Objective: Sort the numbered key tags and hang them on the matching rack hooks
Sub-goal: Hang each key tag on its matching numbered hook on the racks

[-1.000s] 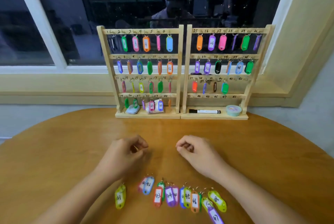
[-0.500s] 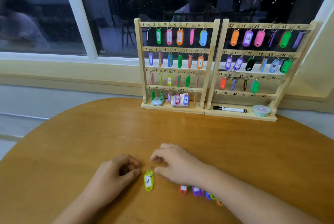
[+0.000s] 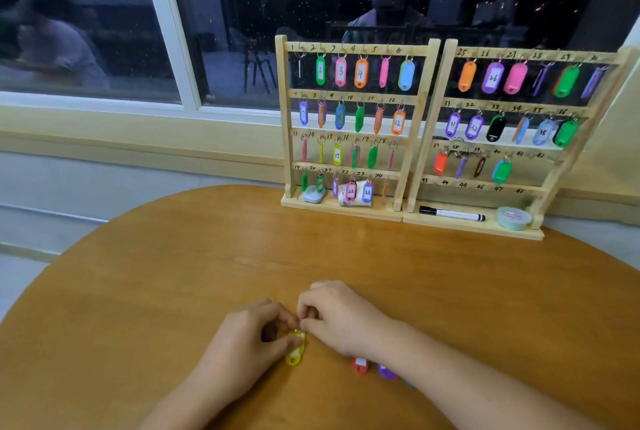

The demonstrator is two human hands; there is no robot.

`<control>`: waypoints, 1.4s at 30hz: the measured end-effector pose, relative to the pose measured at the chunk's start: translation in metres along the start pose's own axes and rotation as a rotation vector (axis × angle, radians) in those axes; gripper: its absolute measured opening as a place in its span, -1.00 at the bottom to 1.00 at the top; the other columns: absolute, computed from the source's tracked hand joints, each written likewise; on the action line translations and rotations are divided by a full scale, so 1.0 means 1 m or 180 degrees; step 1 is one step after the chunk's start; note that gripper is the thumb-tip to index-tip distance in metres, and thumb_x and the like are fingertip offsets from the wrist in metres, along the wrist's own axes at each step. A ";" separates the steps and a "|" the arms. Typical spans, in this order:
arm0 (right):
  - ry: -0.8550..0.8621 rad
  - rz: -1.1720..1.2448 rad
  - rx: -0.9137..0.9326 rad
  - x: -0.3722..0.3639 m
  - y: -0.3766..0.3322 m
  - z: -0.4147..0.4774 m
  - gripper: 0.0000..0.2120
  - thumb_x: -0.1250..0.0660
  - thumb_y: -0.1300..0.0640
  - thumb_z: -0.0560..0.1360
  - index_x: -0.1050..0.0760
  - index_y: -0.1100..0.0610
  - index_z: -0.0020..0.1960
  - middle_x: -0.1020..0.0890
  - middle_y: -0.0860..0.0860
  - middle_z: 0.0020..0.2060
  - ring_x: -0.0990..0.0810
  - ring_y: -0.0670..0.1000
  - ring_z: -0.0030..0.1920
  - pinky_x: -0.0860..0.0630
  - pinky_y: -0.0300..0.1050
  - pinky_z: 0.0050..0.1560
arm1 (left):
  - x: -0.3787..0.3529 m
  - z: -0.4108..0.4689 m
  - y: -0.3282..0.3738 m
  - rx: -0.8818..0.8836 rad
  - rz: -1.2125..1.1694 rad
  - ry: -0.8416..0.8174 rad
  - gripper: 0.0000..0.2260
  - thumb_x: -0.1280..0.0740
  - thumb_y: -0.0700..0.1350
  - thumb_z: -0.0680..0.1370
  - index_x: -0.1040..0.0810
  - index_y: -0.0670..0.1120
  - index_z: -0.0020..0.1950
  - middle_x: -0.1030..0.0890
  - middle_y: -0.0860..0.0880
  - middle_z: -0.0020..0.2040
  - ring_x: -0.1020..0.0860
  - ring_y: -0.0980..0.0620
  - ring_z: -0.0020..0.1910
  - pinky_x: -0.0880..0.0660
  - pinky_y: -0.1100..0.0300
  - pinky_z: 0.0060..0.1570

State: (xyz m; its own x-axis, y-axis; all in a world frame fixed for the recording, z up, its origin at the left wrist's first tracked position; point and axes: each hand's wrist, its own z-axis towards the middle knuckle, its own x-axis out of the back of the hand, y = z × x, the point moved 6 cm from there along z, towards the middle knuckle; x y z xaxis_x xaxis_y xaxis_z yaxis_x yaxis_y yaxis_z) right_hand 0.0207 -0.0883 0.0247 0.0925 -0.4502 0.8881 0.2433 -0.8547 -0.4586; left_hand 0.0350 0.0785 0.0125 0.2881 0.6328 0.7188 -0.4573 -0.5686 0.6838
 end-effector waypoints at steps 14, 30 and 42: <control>0.0401 0.0622 -0.0408 0.061 0.042 -0.023 -0.92 -0.47 0.05 0.60 -0.73 -0.02 -0.05 -0.68 -0.20 -0.17 -0.60 -0.22 -0.11 -0.46 -0.35 -0.08 | 0.017 0.042 0.032 0.0092 -0.0124 0.0228 -0.90 -0.53 -0.07 0.56 -0.70 0.07 -0.15 -0.71 0.15 -0.22 -0.61 0.15 -0.24 -0.47 0.29 -0.21; 0.2007 0.0705 -0.1371 0.236 0.190 -0.116 -0.86 -0.54 0.04 0.54 -0.68 -0.08 -0.19 -0.68 -0.10 -0.26 -0.53 -0.18 -0.26 -0.50 -0.09 -0.13 | -0.053 0.185 0.159 -0.0854 -0.0247 -0.0254 -0.91 -0.53 -0.04 0.59 -0.70 0.09 -0.11 -0.71 0.15 -0.18 -0.63 0.16 -0.14 -0.53 0.24 -0.13; 0.2948 0.0736 -0.1969 0.329 0.284 -0.140 -0.85 -0.50 0.15 0.57 -0.70 -0.04 -0.15 -0.71 -0.20 -0.19 -0.63 -0.20 -0.12 -0.52 -0.22 -0.05 | -0.115 0.271 0.252 -0.1194 -0.0212 -0.0231 -0.90 -0.47 -0.03 0.63 -0.67 0.06 -0.09 -0.69 0.10 -0.25 -0.61 0.19 -0.31 -0.56 0.18 -0.23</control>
State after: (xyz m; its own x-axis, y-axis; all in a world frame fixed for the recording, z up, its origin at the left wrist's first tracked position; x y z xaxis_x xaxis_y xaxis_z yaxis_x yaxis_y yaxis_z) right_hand -0.0153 -0.5151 0.1828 -0.7383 -0.4120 0.5339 -0.2289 -0.5917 -0.7730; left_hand 0.1146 -0.2806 0.1362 0.3802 0.6154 0.6905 -0.7077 -0.2871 0.6456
